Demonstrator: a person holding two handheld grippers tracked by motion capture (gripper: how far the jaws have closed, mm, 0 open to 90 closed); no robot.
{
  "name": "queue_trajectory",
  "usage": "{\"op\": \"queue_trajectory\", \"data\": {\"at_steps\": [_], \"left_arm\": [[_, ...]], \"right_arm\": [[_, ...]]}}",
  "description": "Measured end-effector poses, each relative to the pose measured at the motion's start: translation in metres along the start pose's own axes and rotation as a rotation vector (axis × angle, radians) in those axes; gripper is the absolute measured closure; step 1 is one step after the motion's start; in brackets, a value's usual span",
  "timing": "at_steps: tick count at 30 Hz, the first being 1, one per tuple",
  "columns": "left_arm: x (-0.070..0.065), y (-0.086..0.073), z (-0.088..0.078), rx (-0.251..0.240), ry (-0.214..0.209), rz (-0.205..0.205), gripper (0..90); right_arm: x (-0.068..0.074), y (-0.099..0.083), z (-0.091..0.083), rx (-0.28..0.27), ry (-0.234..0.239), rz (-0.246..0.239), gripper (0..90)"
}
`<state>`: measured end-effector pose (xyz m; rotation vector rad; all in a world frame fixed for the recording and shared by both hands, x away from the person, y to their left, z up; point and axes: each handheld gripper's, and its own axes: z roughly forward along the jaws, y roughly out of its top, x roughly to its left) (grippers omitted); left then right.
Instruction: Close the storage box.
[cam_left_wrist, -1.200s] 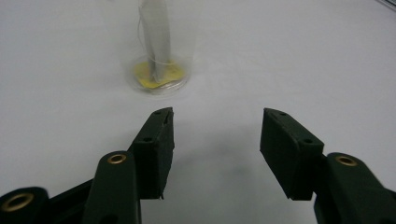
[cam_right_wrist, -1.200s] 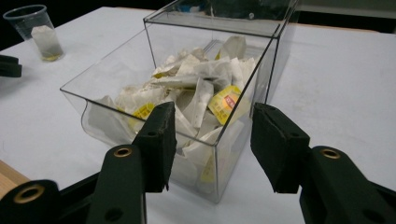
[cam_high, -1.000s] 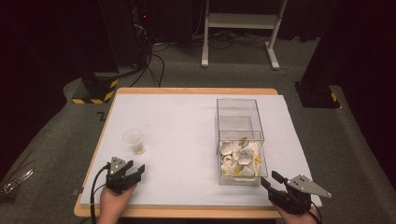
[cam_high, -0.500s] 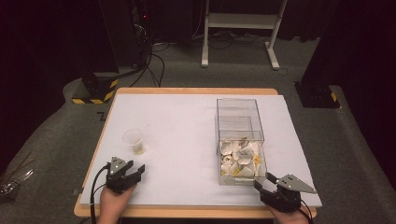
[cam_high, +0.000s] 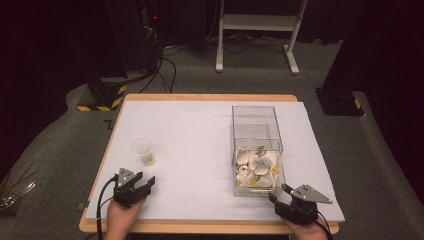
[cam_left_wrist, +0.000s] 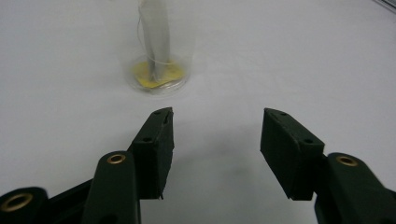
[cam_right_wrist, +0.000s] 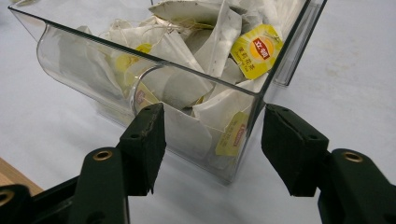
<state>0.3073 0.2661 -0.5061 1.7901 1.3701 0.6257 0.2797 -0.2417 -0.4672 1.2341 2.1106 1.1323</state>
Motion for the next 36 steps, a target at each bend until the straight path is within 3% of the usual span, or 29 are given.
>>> {"op": "queue_trajectory", "data": {"at_steps": [36], "left_arm": [[0.000, 0.000, 0.000, -0.001, -0.013, 0.000, 44.6]], "right_arm": [[-0.021, 0.025, 0.028, -0.050, -0.064, 0.045, 36.3]]}}
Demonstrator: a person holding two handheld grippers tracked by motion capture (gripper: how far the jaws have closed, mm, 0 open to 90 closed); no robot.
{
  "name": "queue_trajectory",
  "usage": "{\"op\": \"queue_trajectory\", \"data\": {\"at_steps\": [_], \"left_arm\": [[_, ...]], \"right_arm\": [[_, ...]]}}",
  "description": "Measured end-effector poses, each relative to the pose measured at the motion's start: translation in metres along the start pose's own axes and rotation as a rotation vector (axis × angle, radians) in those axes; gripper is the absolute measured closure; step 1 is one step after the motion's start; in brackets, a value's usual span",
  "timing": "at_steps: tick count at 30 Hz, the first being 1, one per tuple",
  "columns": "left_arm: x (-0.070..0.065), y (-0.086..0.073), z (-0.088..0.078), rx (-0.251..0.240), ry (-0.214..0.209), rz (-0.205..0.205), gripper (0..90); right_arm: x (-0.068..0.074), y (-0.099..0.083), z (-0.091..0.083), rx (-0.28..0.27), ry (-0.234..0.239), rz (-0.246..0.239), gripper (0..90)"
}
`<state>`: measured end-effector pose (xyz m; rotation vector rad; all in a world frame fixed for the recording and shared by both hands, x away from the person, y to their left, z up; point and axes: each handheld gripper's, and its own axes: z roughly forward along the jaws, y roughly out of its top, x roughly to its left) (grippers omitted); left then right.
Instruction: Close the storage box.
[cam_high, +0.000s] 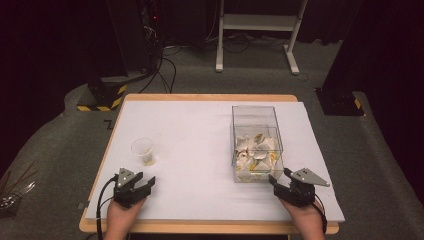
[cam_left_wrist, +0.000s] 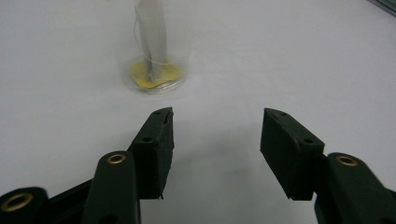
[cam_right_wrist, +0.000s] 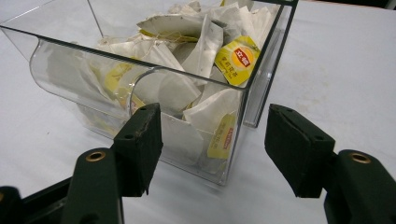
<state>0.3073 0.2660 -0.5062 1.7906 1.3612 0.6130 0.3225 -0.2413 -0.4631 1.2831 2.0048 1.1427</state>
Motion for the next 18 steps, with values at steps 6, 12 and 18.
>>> {"op": "queue_trajectory", "data": {"at_steps": [6, 12, 18], "left_arm": [[0.000, 0.000, 0.000, 0.002, 0.001, 0.003, 44.6], [0.000, 0.000, 0.000, 0.003, 0.000, 0.005, 44.6], [0.000, 0.000, 0.000, 0.003, -0.002, 0.003, 44.6]], "right_arm": [[-0.003, 0.003, 0.007, -0.004, -0.012, 0.003, 33.8], [-0.007, 0.005, 0.015, -0.003, -0.024, 0.008, 32.4], [-0.009, 0.008, 0.021, -0.006, -0.033, 0.011, 31.7]]}}
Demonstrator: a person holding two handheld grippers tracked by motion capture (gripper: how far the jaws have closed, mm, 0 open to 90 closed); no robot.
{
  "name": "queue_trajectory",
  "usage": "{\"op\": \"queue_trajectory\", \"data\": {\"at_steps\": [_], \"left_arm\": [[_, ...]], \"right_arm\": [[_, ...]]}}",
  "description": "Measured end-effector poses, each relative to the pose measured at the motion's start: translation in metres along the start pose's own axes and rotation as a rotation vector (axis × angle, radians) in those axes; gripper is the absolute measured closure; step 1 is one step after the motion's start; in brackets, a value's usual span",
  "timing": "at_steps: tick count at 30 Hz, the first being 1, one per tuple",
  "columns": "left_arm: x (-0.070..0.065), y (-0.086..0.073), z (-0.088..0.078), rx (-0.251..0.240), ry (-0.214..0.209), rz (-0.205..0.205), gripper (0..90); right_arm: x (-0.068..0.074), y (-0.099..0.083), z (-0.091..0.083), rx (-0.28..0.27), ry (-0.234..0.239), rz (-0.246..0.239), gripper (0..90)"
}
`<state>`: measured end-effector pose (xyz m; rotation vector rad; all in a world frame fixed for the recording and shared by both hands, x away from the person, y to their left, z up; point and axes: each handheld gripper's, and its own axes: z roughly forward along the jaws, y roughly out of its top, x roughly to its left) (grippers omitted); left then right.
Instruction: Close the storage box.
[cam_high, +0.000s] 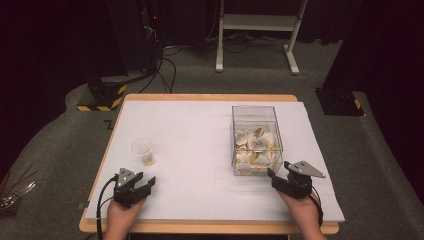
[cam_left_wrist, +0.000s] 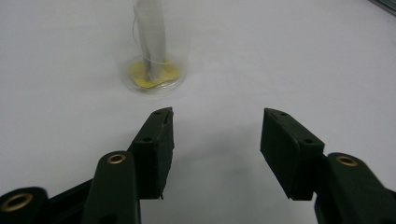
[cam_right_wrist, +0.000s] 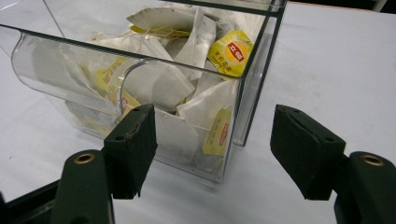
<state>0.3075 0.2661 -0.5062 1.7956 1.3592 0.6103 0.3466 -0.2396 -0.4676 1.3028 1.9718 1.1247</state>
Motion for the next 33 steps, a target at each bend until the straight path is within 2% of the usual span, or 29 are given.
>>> {"op": "queue_trajectory", "data": {"at_steps": [33], "left_arm": [[0.000, 0.000, 0.000, 0.004, -0.003, 0.002, 44.6]], "right_arm": [[-0.011, 0.021, 0.042, -0.023, -0.080, 0.048, 30.6]]}}
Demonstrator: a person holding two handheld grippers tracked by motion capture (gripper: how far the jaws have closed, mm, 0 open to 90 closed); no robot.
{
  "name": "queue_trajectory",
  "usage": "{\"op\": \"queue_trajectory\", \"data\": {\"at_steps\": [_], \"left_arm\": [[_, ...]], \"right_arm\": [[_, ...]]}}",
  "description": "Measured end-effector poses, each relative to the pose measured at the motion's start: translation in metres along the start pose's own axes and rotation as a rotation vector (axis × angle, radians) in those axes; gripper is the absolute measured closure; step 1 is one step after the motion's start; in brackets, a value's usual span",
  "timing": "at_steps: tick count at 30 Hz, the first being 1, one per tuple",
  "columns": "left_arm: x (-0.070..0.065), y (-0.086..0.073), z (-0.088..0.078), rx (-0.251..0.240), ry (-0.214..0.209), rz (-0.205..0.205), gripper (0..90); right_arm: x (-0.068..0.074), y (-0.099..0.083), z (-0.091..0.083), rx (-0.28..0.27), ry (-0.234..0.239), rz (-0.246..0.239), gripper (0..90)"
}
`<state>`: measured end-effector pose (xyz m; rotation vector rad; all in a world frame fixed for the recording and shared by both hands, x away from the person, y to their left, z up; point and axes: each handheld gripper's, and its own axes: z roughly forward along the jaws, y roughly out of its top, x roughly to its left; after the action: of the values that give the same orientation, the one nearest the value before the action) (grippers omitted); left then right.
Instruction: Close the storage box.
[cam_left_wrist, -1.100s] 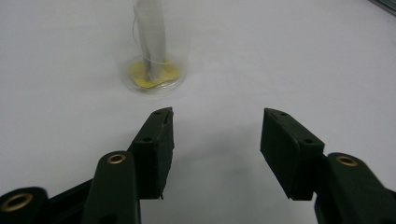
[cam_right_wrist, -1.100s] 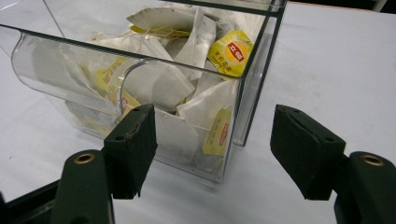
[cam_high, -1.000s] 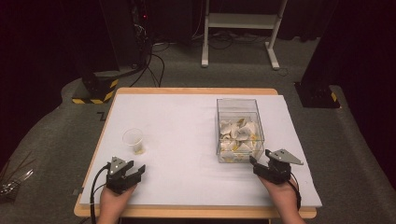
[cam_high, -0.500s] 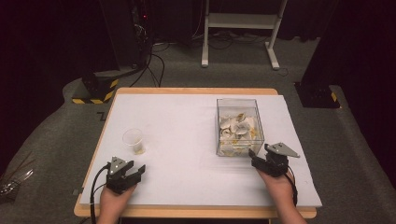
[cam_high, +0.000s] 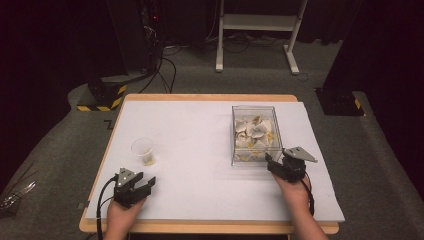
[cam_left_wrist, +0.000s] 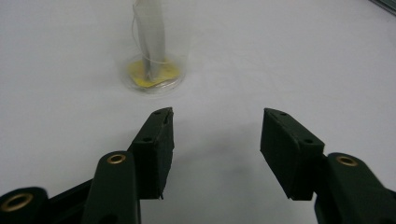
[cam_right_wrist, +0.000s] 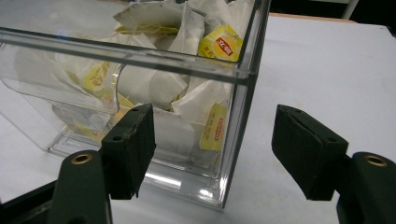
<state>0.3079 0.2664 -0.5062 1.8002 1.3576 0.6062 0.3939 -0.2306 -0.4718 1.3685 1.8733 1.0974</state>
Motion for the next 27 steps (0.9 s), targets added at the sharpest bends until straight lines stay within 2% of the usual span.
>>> {"op": "queue_trajectory", "data": {"at_steps": [4, 7, 9, 16, 23, 27], "left_arm": [[0.000, 0.000, 0.000, 0.000, -0.001, 0.000, 44.6], [0.000, 0.000, 0.000, -0.001, -0.003, 0.000, 44.6], [0.000, 0.000, 0.000, 0.000, -0.003, -0.001, 44.6], [0.000, 0.000, 0.000, 0.003, -0.005, 0.004, 44.6], [-0.002, 0.000, 0.001, 0.010, 0.003, 0.013, 44.5], [-0.002, 0.000, 0.001, 0.013, 0.004, 0.017, 44.4]], "right_arm": [[-0.001, 0.001, 0.005, 0.000, -0.016, 0.012, 30.8], [-0.002, 0.001, 0.008, 0.004, -0.008, 0.011, 30.1], [0.000, 0.001, 0.007, 0.011, -0.014, 0.010, 33.1], [-0.002, -0.011, -0.007, 0.043, 0.005, 0.001, 34.4], [-0.019, -0.031, -0.023, 0.078, -0.019, -0.010, 34.7], [-0.032, -0.041, -0.031, 0.103, -0.040, 0.003, 34.7]]}}
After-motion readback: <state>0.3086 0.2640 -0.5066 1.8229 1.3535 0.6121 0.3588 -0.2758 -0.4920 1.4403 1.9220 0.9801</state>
